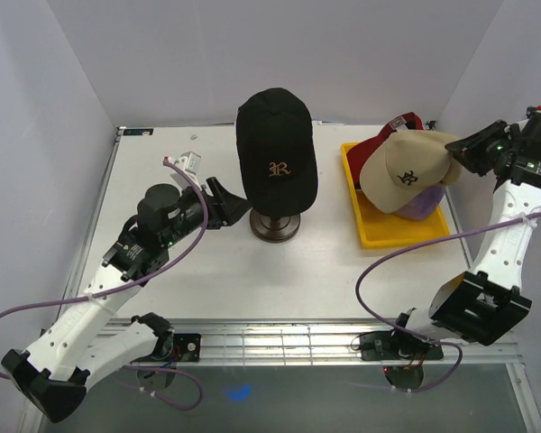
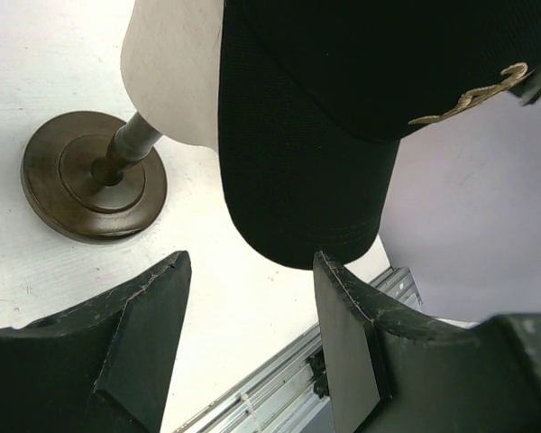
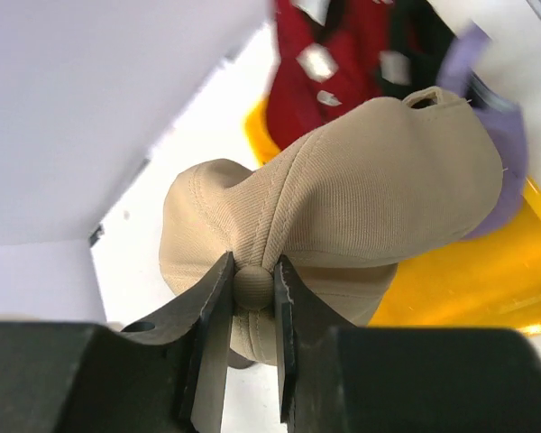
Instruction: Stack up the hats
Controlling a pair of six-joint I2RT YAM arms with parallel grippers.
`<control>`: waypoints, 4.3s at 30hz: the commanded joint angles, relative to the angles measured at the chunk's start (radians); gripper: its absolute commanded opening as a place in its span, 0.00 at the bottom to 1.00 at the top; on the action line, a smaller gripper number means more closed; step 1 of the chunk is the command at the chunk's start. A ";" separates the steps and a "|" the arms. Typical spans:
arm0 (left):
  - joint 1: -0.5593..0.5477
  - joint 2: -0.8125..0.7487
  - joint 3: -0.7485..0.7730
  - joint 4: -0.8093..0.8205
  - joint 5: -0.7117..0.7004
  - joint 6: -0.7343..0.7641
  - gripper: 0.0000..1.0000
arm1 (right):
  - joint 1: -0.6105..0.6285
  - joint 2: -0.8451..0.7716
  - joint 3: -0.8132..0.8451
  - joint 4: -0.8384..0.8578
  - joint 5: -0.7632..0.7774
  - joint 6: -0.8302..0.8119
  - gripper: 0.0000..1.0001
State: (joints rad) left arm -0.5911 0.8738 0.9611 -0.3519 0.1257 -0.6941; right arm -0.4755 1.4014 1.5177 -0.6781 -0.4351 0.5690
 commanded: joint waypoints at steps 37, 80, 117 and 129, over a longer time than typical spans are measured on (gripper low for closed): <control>0.002 0.238 0.504 0.385 0.488 -0.136 0.75 | 0.009 -0.214 0.455 0.749 -0.771 0.781 0.08; -0.314 0.619 0.959 0.249 0.306 -0.008 0.00 | 0.011 -0.151 0.463 0.680 -0.738 0.741 0.36; 0.226 0.594 0.657 0.890 0.137 -1.202 0.00 | 0.595 0.232 0.734 -0.120 0.093 0.164 0.78; 0.246 0.585 0.562 0.953 0.146 -1.265 0.00 | 0.646 0.119 0.524 0.253 -0.148 0.461 0.80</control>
State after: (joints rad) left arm -0.3477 1.5082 1.5440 0.5209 0.2691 -1.9285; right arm 0.1604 1.5909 2.0594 -0.6472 -0.4744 0.8772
